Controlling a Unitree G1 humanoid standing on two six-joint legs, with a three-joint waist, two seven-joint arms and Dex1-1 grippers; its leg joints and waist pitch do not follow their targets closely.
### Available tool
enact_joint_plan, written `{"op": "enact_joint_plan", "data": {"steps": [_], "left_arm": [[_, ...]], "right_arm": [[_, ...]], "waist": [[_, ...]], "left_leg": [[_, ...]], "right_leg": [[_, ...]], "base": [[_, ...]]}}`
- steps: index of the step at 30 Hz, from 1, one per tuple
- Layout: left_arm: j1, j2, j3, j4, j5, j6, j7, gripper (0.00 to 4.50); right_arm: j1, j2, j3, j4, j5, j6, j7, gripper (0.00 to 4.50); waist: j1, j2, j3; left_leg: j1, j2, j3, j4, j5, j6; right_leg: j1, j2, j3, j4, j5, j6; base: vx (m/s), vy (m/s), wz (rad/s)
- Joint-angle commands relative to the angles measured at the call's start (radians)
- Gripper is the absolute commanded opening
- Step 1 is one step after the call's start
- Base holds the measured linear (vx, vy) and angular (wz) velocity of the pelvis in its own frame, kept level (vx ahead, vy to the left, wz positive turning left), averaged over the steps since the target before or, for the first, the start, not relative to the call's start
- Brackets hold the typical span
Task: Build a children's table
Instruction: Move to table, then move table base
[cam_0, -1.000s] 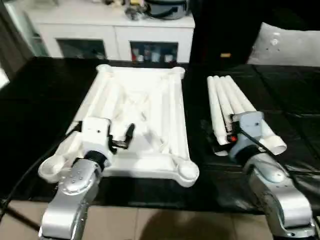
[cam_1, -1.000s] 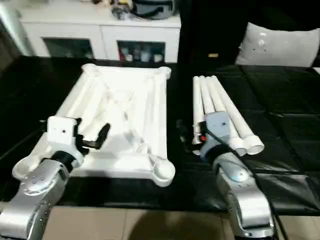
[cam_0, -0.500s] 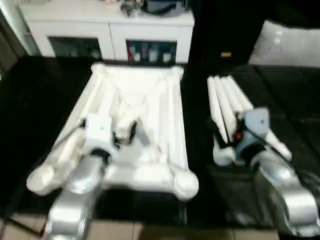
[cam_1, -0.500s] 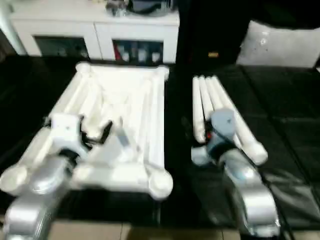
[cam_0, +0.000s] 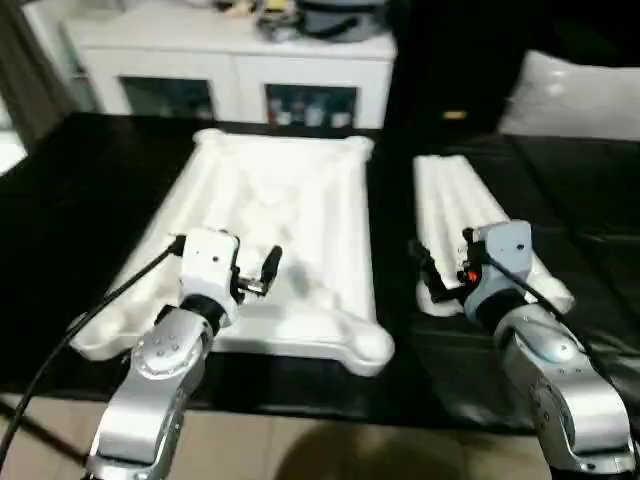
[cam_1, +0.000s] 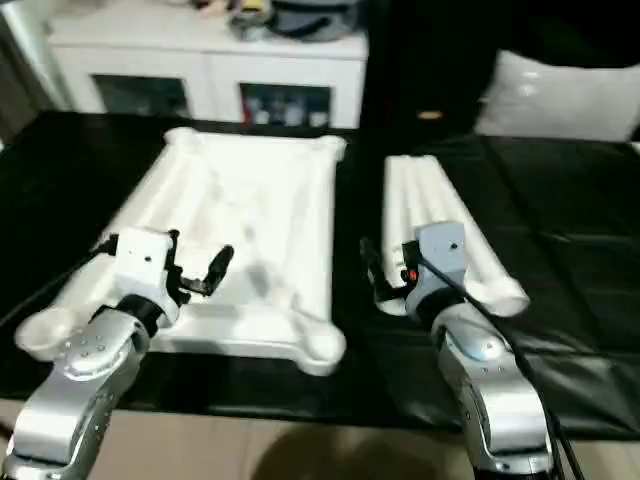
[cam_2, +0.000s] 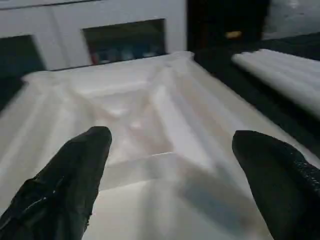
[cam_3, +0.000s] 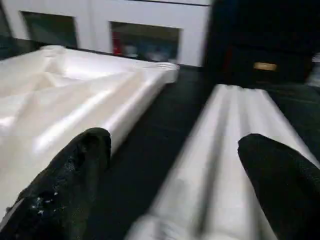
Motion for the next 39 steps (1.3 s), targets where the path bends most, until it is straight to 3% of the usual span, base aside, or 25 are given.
{"op": "enact_joint_plan", "data": {"steps": [1, 2, 3, 4, 5, 6, 7, 8, 9, 11, 13, 16, 17, 19, 25, 31, 33, 34, 35, 36, 39], "left_arm": [[-0.019, 0.013, -0.014, 0.005, -0.016, 0.016, -0.032, 4.41], [-0.020, 0.014, -0.011, 0.005, -0.023, 0.017, -0.041, 4.41], [-0.021, 0.015, -0.009, 0.006, -0.029, 0.018, -0.047, 4.41], [-0.023, 0.016, -0.005, 0.004, -0.049, 0.025, -0.067, 4.41], [-0.026, 0.024, -0.006, 0.002, -0.067, 0.026, -0.098, 4.41], [-0.030, 0.040, -0.014, 0.001, -0.082, 0.036, -0.135, 4.41], [-0.032, 0.051, -0.020, 0.001, -0.088, 0.040, -0.157, 4.41], [-0.035, 0.064, -0.027, 0.003, -0.092, 0.035, -0.180, 4.41], [-0.050, 0.102, -0.038, 0.015, -0.111, -0.001, -0.259, 4.41], [-0.058, 0.129, -0.046, 0.016, -0.129, -0.020, -0.317, 4.41], [-0.063, 0.183, -0.061, 0.005, -0.162, -0.038, -0.423, 4.41], [-0.066, 0.204, -0.066, 0.001, -0.175, -0.043, -0.465, 4.41], [-0.077, 0.247, -0.072, 0.006, -0.191, -0.063, -0.546, 4.41], [-0.089, 0.303, -0.084, 0.012, -0.204, -0.066, -0.636, 4.15], [-0.112, 0.455, -0.160, 0.041, -0.175, -0.074, -0.819, 3.65], [-0.189, 0.498, -0.233, 0.152, -0.123, -0.090, -0.926, 3.21], [-0.216, 0.495, -0.250, 0.192, -0.116, -0.108, -0.949, 3.01], [-0.235, 0.489, -0.259, 0.221, -0.110, -0.125, -0.960, 2.92], [-0.239, 0.488, -0.261, 0.226, -0.109, -0.128, -0.961, 2.92], [-0.253, 0.486, -0.271, 0.252, -0.096, -0.153, -0.971, 2.79], [-0.290, 0.471, -0.291, 0.306, -0.071, -0.170, -0.980, 2.55]], "right_arm": [[-0.007, -0.006, -0.015, -0.009, -0.007, 0.013, -0.005, 4.50], [-0.010, -0.009, -0.015, -0.008, -0.008, 0.012, -0.004, 4.50], [-0.012, -0.011, -0.015, -0.007, -0.010, 0.011, -0.003, 4.50], [-0.016, -0.016, -0.014, -0.006, -0.009, 0.014, 0.001, 4.50], [-0.021, -0.025, -0.011, -0.002, -0.008, 0.013, 0.010, 4.50], [-0.028, -0.037, -0.009, 0.007, -0.009, 0.011, 0.023, 4.50], [-0.032, -0.047, -0.007, 0.013, -0.011, 0.009, 0.034, 4.50], [-0.037, -0.060, -0.003, 0.019, -0.011, 0.005, 0.054, 4.50], [-0.047, -0.130, 0.014, 0.036, 0.004, -0.009, 0.157, 4.50], [-0.050, -0.175, 0.024, 0.042, 0.016, -0.016, 0.222, 4.50], [-0.049, -0.242, 0.037, 0.053, 0.021, -0.040, 0.315, 4.50], [-0.049, -0.268, 0.042, 0.058, 0.020, -0.052, 0.348, 4.50], [-0.055, -0.305, 0.046, 0.061, 0.042, -0.047, 0.414, 4.50], [-0.061, -0.340, 0.057, 0.048, 0.071, -0.038, 0.486, 4.50], [-0.067, -0.405, 0.108, 0.015, 0.118, -0.040, 0.633, 4.50], [-0.066, -0.428, 0.134, 0.006, 0.136, -0.043, 0.705, 4.50], [-0.060, -0.434, 0.141, -0.004, 0.147, -0.034, 0.718, 4.50], [-0.053, -0.438, 0.144, -0.014, 0.162, -0.021, 0.730, 4.50], [-0.052, -0.439, 0.144, -0.016, 0.164, -0.019, 0.732, 4.50], [-0.046, -0.442, 0.146, -0.024, 0.170, -0.017, 0.744, 4.50], [-0.040, -0.453, 0.157, -0.022, 0.149, -0.033, 0.756, 4.50]], "waist": [[0.039, -0.043, -0.044], [0.049, -0.041, -0.054], [0.058, -0.046, -0.051], [0.058, -0.038, -0.053], [0.055, -0.007, -0.041], [0.060, 0.002, -0.045], [0.067, 0.002, -0.047], [0.063, 0.004, -0.045], [0.071, 0.009, -0.044], [0.073, 0.015, -0.043], [0.078, 0.022, -0.048], [0.076, 0.017, -0.050], [0.075, 0.011, -0.048], [0.080, 0.012, -0.046], [0.080, 0.010, -0.039], [0.085, 0.018, -0.040], [0.087, 0.019, -0.042], [0.087, 0.025, -0.042], [0.087, 0.021, -0.043], [0.088, 0.027, -0.043], [0.087, 0.024, -0.039]], "left_leg": [[-0.057, -0.040, 0.025, 0.047, -0.049, 0.135], [-0.074, -0.039, 0.017, 0.039, 0.017, 0.110], [-0.083, -0.034, 0.012, 0.004, 0.068, 0.090], [-0.083, -0.028, 0.009, -0.016, 0.082, 0.087], [-0.082, 0.012, -0.016, -0.064, 0.067, 0.106], [-0.076, 0.011, -0.014, -0.062, 0.038, 0.098], [-0.044, 0.019, -0.005, -0.062, -0.028, 0.086], [-0.049, 0.019, -0.006, -0.067, -0.038, 0.078], [-0.043, 0.035, -0.011, -0.079, -0.061, 0.078], [-0.041, 0.047, -0.016, -0.087, -0.076, 0.081], [-0.037, 0.071, -0.027, -0.098, -0.072, 0.094], [-0.040, 0.075, -0.024, -0.098, -0.036, 0.113], [-0.040, 0.072, -0.020, -0.100, -0.040, 0.115], [-0.035, 0.067, -0.012, -0.098, -0.060, 0.129], [-0.033, 0.068, -0.002, -0.102, -0.096, 0.114], [-0.022, 0.071, 0.006, -0.104, -0.120, 0.090], [-0.022, 0.073, 0.004, -0.106, -0.113, 0.083], [-0.022, 0.075, 0.003, -0.107, -0.120, 0.080], [-0.022, 0.074, 0.003, -0.106, -0.123, 0.081], [-0.023, 0.074, 0.002, -0.106, -0.124, 0.080], [-0.023, 0.071, 0.005, -0.106, -0.146, 0.074]], "right_leg": [[0.050, -0.153, 0.112, -0.186, -0.599, -0.089], [0.055, -0.145, 0.118, -0.171, -0.611, 0.005], [0.041, -0.119, 0.114, -0.159, -0.587, 0.160], [0.043, -0.107, 0.104, -0.153, -0.530, 0.188], [0.031, -0.082, 0.071, -0.146, -0.340, 0.140], [0.030, -0.075, 0.063, -0.147, -0.336, 0.139], [0.011, -0.072, 0.068, -0.156, -0.372, 0.115], [0.019, -0.071, 0.064, -0.149, -0.371, 0.095], [0.021, -0.074, 0.058, -0.154, -0.369, 0.062], [0.024, -0.077, 0.058, -0.149, -0.346, 0.036], [0.030, -0.090, 0.061, -0.135, -0.235, -0.038], [0.036, -0.102, 0.063, -0.119, -0.088, -0.124], [0.037, -0.104, 0.062, -0.120, -0.090, -0.131], [0.036, -0.108, 0.066, -0.123, -0.134, -0.142], [0.031, -0.108, 0.067, -0.130, -0.238, -0.127], [0.024, -0.104, 0.068, -0.136, -0.276, -0.115], [0.029, -0.107, 0.069, -0.130, -0.240, -0.127], [0.030, -0.108, 0.068, -0.128, -0.230, -0.132], [0.031, -0.108, 0.069, -0.130, -0.223, -0.137], [0.033, -0.110, 0.068, -0.129, -0.221, -0.140], [0.034, -0.112, 0.068, -0.138, -0.279, -0.131]], "base": [[-0.041, -0.188, -0.04], [-0.019, -0.176, -0.12], [-0.017, -0.086, -0.06], [-0.023, -0.145, -0.09], [-0.003, -0.089, -0.13], [-0.003, -0.117, -0.09], [0.004, -0.058, -0.05], [0.000, 0.000, 0.00], [0.000, 0.000, 0.00], [0.000, 0.000, 0.00], [0.000, 0.000, 0.00], [0.019, 0.058, 0.00], [0.011, 0.051, -0.01], [0.000, 0.000, 0.00], [0.000, 0.000, 0.00], [0.000, 0.000, 0.00], [0.000, 0.000, 0.00], [0.000, 0.000, 0.00], [0.000, 0.000, 0.00], [0.000, 0.000, 0.00], [0.000, 0.000, 0.00]]}}
